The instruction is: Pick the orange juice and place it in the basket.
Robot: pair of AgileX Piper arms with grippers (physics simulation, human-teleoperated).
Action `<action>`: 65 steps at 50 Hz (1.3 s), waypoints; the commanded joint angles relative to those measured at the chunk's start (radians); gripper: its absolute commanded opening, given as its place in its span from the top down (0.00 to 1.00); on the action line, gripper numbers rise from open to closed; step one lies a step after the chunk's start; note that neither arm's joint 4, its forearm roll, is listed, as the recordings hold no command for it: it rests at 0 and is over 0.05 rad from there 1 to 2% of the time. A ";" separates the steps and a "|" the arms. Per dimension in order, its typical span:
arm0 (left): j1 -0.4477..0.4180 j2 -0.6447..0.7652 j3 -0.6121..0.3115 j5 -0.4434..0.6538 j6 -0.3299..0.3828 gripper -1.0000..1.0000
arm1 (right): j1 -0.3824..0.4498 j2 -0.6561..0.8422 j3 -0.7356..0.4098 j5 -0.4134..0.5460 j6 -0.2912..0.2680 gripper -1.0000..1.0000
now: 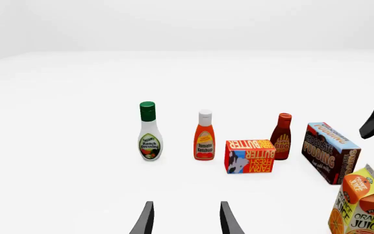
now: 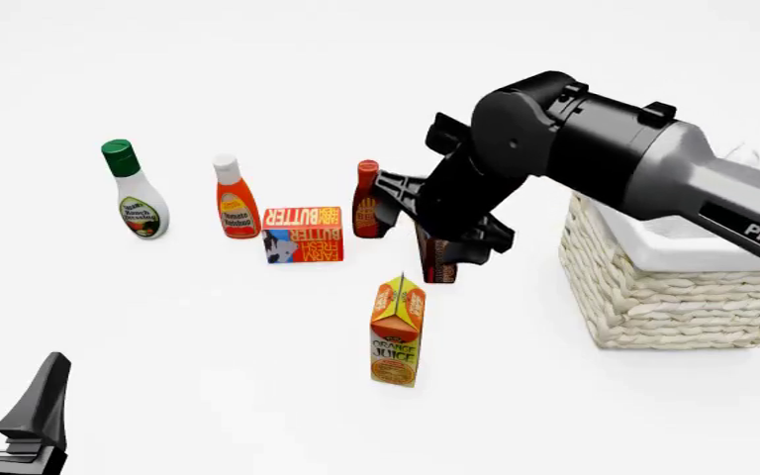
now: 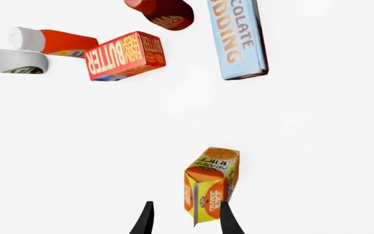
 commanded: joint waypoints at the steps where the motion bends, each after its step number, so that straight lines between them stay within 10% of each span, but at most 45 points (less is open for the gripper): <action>1: 0.000 0.001 0.000 0.002 -0.002 0.00 | 0.000 0.075 -0.079 0.062 -0.026 0.00; 65: 0.001 0.001 0.000 0.002 -0.002 0.00 | -0.034 0.274 -0.221 0.222 -0.141 0.00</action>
